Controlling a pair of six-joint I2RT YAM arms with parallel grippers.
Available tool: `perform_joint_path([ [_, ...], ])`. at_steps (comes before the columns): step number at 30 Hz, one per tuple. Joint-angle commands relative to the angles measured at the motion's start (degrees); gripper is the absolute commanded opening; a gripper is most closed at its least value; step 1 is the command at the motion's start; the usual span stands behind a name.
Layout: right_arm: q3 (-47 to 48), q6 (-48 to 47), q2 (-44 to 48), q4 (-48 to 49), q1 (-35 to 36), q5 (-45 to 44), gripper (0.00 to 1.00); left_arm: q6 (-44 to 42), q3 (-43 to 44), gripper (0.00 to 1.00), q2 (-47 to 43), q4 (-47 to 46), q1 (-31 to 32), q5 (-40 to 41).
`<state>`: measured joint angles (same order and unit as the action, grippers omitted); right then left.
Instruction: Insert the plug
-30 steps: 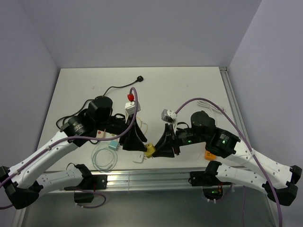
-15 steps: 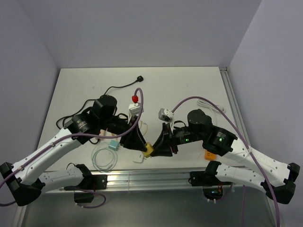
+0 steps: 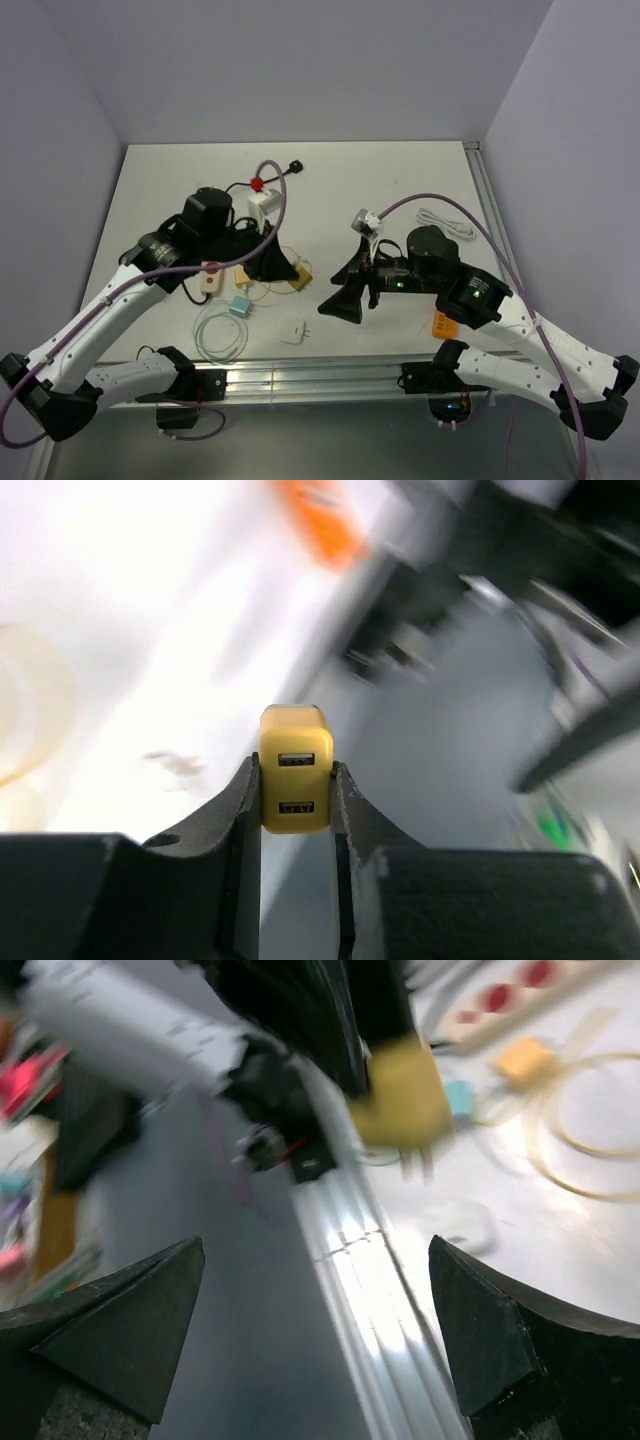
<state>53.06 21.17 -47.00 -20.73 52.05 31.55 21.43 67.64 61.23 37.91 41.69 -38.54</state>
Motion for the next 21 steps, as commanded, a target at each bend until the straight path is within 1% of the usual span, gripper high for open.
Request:
perform_joint_path([
  [1, 1.61, 3.08, 2.09, -6.77, -4.14, -15.52, 1.00, -2.26, 1.97, 0.00, -0.59, 4.09, -8.80, 14.61],
  [3, 1.08, 4.67, 2.27, -10.88, -5.73, -20.80, 1.00, -3.32, 2.58, 0.00, -0.06, 6.81, -13.45, 21.11],
  [4, 0.91, 4.93, 2.18, -12.04, -6.69, -25.44, 1.00, -4.46, 3.28, 0.00, 0.72, 7.61, -14.44, 26.28],
  [5, 0.65, 5.54, 1.66, -13.10, -7.05, -26.96, 1.00, -5.08, 3.29, 0.00, 0.99, 7.53, -15.66, 27.28],
  [6, 0.38, 5.72, 1.30, -14.24, -7.14, -28.29, 1.00, -6.13, 3.20, 0.00, 1.26, 7.35, -18.46, 28.86],
  [7, 0.12, 5.73, 1.04, -14.42, -7.23, -28.99, 1.00, -6.57, 3.29, 0.00, 2.30, 7.27, -19.53, 32.53],
  [10, -1.29, 5.99, 0.25, -13.29, -7.23, -28.39, 1.00, -7.63, 2.60, 0.00, 4.76, 7.01, -22.79, 40.01],
  [11, -2.16, 6.34, 0.25, -12.59, -7.23, -27.34, 1.00, -8.07, 1.63, 0.00, 4.95, 5.96, -23.67, 40.73],
  [12, -2.43, 6.52, 0.25, -11.36, -7.23, -26.98, 1.00, -8.94, 0.66, 0.00, 5.12, 3.42, -25.94, 40.83],
  [14, -3.13, 6.69, 0.07, -10.47, -7.23, -25.93, 1.00, -9.74, -2.41, 0.00, 5.83, 0.60, -28.49, 37.77],
  [15, -3.22, 6.61, -0.02, -9.69, -7.23, -25.58, 1.00, -9.65, -3.20, 0.00, 6.35, -1.42, -31.21, 36.71],
  [17, -3.75, 6.43, -0.63, -9.15, -7.23, -24.88, 1.00, -8.96, -4.70, 0.00, 8.37, -3.53, -33.33, 36.52],
  [18, -3.75, 6.26, -0.89, -8.63, -7.32, -24.70, 1.00, -8.43, -6.10, 0.00, 8.90, -6.50, -35.08, 36.52],
  [21, -4.01, 5.90, -1.95, -8.01, -7.32, -24.17, 1.00, -7.55, -8.04, 0.00, 10.48, -10.65, -36.94, 35.38],
])
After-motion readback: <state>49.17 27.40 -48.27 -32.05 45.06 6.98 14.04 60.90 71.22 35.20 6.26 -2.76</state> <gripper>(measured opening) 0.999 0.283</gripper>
